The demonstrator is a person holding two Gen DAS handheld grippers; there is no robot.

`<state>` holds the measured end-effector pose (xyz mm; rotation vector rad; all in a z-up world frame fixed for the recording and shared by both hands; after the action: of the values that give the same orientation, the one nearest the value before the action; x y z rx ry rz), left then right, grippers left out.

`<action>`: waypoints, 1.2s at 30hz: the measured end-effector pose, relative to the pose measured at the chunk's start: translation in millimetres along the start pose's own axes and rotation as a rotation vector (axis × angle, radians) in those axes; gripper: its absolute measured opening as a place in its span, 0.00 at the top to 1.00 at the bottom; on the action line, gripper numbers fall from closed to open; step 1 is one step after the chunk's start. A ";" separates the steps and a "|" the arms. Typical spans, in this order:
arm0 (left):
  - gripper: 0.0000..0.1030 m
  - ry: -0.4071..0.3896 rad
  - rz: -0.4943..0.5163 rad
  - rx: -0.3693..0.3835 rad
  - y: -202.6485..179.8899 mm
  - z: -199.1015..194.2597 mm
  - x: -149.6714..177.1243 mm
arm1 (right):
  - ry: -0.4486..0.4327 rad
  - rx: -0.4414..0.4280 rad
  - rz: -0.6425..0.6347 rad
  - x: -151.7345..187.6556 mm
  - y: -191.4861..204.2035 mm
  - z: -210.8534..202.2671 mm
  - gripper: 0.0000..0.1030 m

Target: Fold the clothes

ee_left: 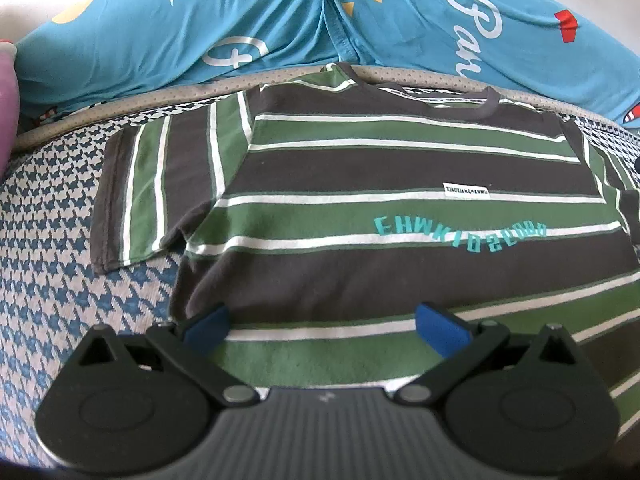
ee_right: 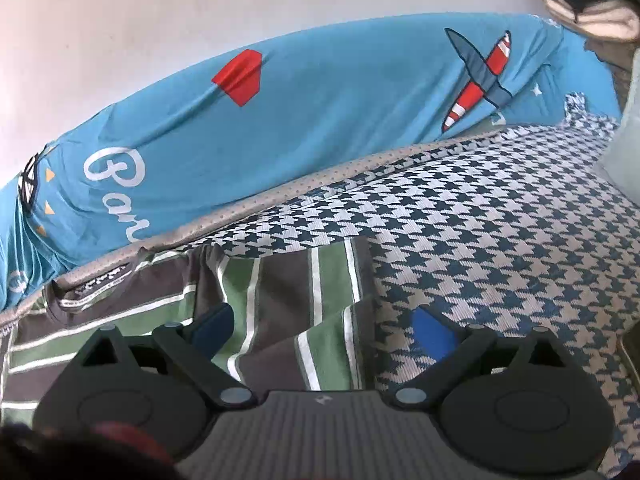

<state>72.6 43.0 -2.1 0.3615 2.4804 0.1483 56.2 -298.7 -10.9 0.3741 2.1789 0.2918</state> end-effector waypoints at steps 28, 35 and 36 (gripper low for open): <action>0.00 0.003 0.020 0.010 1.9 4.7 -1.7 | -0.056 0.052 -0.056 5.0 -18.2 29.2 0.79; 0.00 0.005 0.014 0.013 2.6 3.5 -2.4 | -0.078 0.051 -0.059 2.5 -10.2 29.9 0.89; 0.00 0.005 0.011 0.012 3.1 3.3 -2.6 | -0.087 0.050 -0.067 0.9 -6.7 28.6 0.89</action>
<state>77.3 45.3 -2.6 0.3804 2.4858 0.1386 77.7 -302.4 -30.6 0.3349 2.1113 0.1809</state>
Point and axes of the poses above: each gripper's, at about its wrist camera, not at the fingertips, and z roughly the way its jaws point, y to its left, x to its underside, the point moved 3 cm from there along z, roughly the way its jaws point, and after that the axes turned 14 degrees about -x, right-handed, at the moved point
